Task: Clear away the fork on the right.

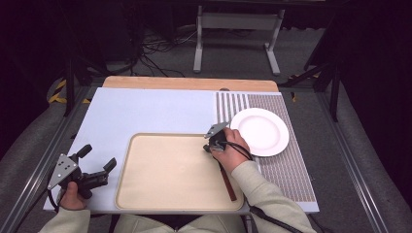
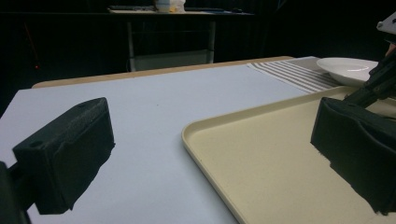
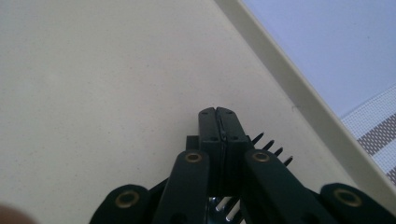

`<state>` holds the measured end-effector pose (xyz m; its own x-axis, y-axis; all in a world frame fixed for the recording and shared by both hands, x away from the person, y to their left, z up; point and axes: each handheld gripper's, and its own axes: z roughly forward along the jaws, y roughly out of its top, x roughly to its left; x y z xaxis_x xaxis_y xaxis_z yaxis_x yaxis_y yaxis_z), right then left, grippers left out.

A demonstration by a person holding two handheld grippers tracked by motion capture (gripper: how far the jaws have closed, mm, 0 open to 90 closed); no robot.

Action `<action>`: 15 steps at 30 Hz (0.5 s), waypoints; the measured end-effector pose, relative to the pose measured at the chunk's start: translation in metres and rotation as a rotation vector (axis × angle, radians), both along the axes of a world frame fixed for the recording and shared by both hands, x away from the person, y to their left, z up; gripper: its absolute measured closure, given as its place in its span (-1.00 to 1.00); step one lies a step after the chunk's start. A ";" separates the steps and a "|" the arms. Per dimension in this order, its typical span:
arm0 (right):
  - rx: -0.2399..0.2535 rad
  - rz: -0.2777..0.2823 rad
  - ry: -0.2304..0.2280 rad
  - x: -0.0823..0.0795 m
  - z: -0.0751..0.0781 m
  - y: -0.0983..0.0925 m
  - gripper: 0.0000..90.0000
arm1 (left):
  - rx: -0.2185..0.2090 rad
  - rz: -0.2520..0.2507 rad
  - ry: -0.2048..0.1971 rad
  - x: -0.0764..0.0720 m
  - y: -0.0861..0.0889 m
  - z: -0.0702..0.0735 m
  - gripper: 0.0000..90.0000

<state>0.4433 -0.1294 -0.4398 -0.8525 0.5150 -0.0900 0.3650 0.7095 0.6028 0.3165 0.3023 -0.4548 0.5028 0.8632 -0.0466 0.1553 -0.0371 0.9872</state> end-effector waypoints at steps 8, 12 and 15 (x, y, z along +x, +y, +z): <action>-0.008 -0.032 -0.016 0.002 0.000 -0.007 1.00 | -0.001 -0.002 0.001 0.000 0.000 0.000 -1.00; -0.012 -0.043 -0.024 0.003 0.000 -0.010 1.00 | -0.001 -0.004 0.001 0.000 0.000 0.000 -1.00; -0.012 -0.050 -0.025 0.003 0.000 -0.013 1.00 | 0.000 -0.007 0.005 0.000 0.000 0.000 -1.00</action>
